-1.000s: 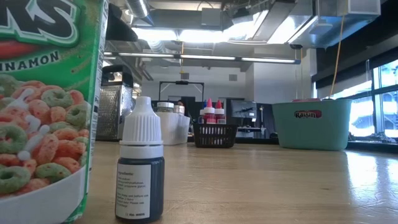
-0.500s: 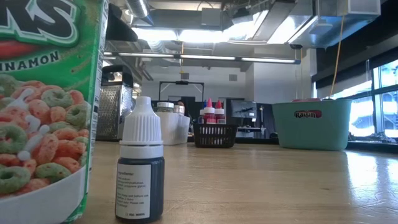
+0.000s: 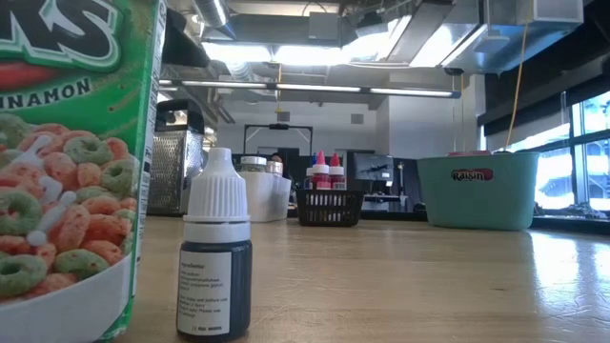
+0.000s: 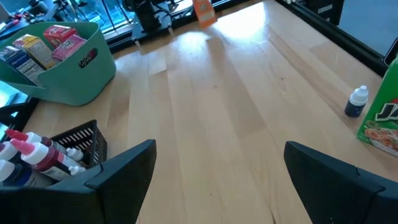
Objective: Pick & Place Kitchen Items
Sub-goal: Put the orange cereal box into the green bin, then put the small black food coloring bottle into the black bin
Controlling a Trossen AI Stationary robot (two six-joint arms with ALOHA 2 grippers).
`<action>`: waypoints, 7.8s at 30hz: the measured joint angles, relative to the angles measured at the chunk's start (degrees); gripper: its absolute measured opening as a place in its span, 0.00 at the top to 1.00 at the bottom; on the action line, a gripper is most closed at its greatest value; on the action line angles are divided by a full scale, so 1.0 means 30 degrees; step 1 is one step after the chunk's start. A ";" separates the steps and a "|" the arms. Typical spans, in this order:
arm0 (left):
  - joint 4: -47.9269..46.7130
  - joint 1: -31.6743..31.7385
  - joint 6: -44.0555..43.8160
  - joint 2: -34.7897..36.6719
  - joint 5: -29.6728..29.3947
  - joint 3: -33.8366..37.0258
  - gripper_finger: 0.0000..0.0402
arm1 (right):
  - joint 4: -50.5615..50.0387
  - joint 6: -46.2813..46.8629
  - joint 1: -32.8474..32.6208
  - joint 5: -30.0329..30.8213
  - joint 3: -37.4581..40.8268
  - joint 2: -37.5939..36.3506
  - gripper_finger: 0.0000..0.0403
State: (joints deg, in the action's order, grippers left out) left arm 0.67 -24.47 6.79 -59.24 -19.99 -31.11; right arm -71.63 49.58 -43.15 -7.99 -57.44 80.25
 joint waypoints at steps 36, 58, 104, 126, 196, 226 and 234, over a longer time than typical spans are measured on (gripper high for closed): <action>-0.0834 -0.0007 -0.0007 0.0000 0.0058 0.0000 0.13 | -0.2433 -1.8126 2.1771 1.0825 -0.8009 -0.0618 0.74; -0.0869 -0.0006 -0.0015 0.0000 0.0058 0.0000 0.13 | -0.0452 -2.0677 2.5127 0.6878 -0.3444 -0.0286 0.74; -0.1891 -0.0007 -0.0066 0.0000 0.0051 0.0000 0.13 | 0.0240 -2.3509 2.6168 0.4591 -0.3444 0.3776 0.74; -0.1904 0.0000 -0.0510 0.0000 0.0051 0.0000 0.13 | 0.0911 -2.2017 2.6168 0.3957 -0.3584 0.3894 0.34; -0.2450 -0.0043 0.0298 -0.0007 0.0559 0.0000 0.13 | 2.2317 -1.5280 0.4618 0.0584 -0.6592 1.1878 0.33; -0.4316 -0.0058 -0.1515 -0.0007 0.3491 0.0007 0.13 | 2.3903 -1.3005 0.4188 0.2828 -0.9127 1.6157 0.33; -0.4352 -0.0058 -0.1581 -0.0007 0.4211 0.0007 0.13 | 2.3230 -1.1975 0.4178 0.3006 -0.9142 1.6157 0.34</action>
State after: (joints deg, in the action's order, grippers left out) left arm -12.38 -24.64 2.04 -59.27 -7.35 -31.09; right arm -1.94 13.66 -30.62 1.03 -84.86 128.73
